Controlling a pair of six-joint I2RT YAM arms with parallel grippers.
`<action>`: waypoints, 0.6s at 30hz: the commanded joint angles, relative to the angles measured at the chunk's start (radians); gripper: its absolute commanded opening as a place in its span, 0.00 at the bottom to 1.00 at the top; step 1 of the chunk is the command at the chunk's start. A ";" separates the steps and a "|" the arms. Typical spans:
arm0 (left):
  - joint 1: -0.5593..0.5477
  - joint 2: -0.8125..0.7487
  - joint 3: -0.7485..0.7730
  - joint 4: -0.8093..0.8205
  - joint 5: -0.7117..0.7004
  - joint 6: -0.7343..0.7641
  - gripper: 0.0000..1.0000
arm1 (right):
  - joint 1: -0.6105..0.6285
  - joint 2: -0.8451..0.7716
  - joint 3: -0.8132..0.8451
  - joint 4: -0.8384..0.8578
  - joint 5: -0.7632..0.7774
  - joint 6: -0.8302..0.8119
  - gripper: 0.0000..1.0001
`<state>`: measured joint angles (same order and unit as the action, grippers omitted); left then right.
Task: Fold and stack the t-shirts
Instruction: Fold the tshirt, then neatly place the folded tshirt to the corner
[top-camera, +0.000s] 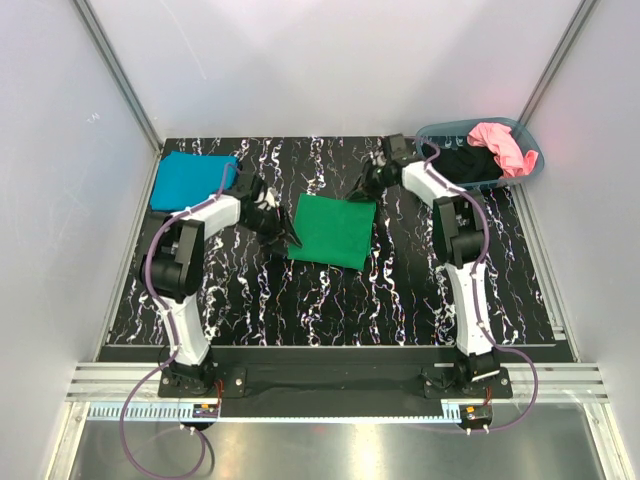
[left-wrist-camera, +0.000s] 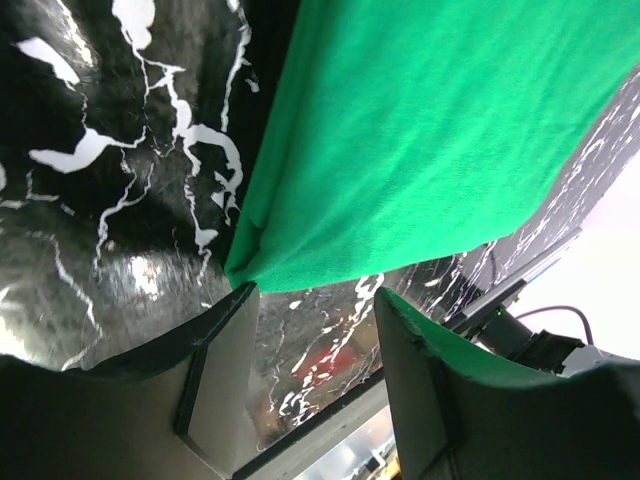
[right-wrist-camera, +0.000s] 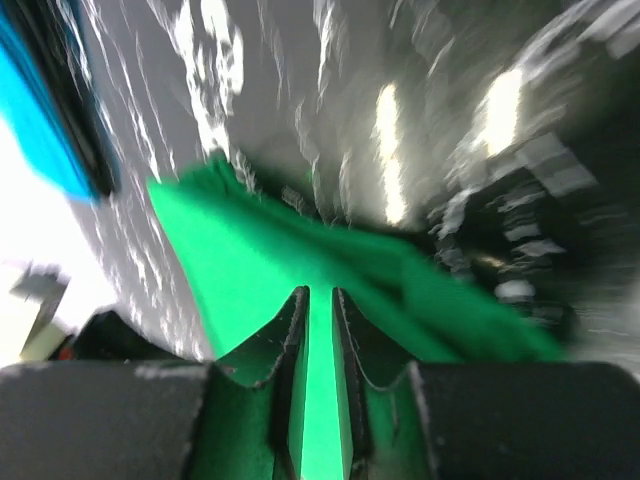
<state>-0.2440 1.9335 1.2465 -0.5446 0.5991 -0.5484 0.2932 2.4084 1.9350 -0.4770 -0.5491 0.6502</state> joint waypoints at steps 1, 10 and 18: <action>0.014 -0.111 0.094 -0.040 -0.105 0.004 0.56 | -0.037 -0.074 0.132 -0.046 0.168 -0.055 0.22; 0.094 0.033 0.375 -0.141 -0.145 0.120 0.63 | -0.025 -0.277 0.052 -0.206 0.312 -0.156 0.30; 0.089 0.027 0.223 0.121 -0.038 0.216 0.68 | -0.023 -0.440 -0.162 -0.205 0.229 -0.198 0.36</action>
<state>-0.1471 1.9739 1.5002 -0.5518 0.5198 -0.4019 0.2638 2.0197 1.8057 -0.6586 -0.2844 0.5034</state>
